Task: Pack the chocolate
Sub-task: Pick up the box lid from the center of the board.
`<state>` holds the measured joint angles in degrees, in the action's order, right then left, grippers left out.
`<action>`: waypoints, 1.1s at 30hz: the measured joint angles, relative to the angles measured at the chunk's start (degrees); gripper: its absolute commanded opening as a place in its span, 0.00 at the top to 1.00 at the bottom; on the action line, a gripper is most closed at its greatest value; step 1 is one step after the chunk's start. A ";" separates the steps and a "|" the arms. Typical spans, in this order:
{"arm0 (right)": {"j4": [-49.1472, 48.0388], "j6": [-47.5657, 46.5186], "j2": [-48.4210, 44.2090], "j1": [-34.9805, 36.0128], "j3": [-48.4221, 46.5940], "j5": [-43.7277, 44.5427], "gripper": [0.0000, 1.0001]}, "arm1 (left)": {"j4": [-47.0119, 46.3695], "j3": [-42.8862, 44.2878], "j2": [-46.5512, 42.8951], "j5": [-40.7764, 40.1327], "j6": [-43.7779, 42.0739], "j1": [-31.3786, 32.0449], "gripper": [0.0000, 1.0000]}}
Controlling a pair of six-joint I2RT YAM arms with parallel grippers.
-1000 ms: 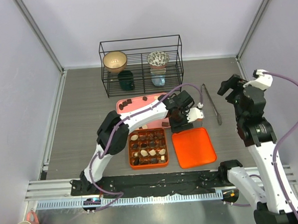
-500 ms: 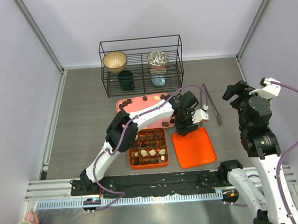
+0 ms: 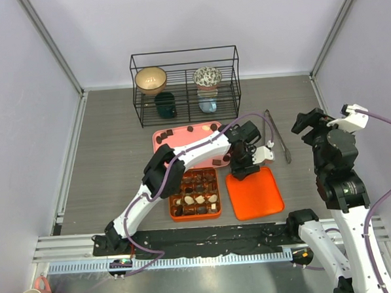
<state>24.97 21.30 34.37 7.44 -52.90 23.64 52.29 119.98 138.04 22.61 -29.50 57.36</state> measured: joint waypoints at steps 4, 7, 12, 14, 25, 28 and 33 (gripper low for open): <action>0.04 -0.13 -0.20 0.35 0.17 -0.50 0.19 | -0.07 0.15 0.22 -0.09 -1.03 -0.02 0.60; 0.11 -0.17 -0.61 0.50 0.24 -0.79 0.19 | 0.02 0.46 0.50 -0.09 -1.53 0.00 0.74; 0.07 -0.17 -0.76 0.68 0.37 -0.81 0.19 | 0.26 0.70 0.72 -0.35 -2.54 -0.02 0.87; 0.04 -0.20 -0.76 0.70 0.52 -0.81 0.19 | 0.31 0.70 0.72 -0.57 -2.60 0.00 0.91; -0.09 -0.09 -0.76 0.72 2.10 -0.63 0.20 | 1.70 0.63 0.09 -6.29 -2.58 0.26 1.00; -0.09 -0.09 -0.76 0.72 2.27 -0.13 0.20 | 2.16 0.63 -0.61 -9.73 -2.49 0.24 1.00; -0.02 0.31 -0.76 0.72 2.27 0.50 0.21 | 1.95 0.63 -4.94 -16.20 -2.51 0.22 1.00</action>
<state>24.95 21.61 33.61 8.16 -50.63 24.14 54.24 120.62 133.10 6.42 -32.01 57.58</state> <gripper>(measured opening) 0.793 0.012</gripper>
